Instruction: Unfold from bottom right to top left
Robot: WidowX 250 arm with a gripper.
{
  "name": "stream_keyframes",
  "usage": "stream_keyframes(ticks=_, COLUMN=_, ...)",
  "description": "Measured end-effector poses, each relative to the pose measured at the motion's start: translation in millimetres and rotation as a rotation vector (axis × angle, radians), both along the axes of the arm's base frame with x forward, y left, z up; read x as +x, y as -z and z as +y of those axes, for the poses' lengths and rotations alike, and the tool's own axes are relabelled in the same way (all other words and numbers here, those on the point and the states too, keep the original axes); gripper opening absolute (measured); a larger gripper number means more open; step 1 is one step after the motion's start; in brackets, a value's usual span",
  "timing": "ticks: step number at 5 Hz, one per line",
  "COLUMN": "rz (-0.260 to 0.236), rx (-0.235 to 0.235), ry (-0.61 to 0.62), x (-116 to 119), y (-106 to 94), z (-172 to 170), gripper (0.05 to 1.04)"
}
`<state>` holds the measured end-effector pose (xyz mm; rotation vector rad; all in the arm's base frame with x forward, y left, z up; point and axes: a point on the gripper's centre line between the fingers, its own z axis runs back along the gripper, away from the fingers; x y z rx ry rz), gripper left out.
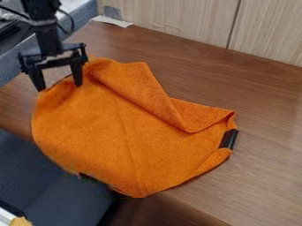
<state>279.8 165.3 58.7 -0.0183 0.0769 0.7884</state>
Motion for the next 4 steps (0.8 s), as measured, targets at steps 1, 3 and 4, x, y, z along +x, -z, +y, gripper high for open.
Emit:
stream_keyframes(ticks=1, rz=0.002, rx=0.012, ry=0.017, x=4.2, y=-8.2, z=-4.2, gripper=1.005)
stream_keyframes(ticks=3, rz=-0.057, rx=0.064, ry=0.024, x=6.8, y=-46.9, z=-7.9, gripper=1.001)
stream_keyframes(ticks=4, rz=-0.061, rx=0.065, ry=0.026, x=7.4, y=-47.9, z=-8.9, gripper=1.001)
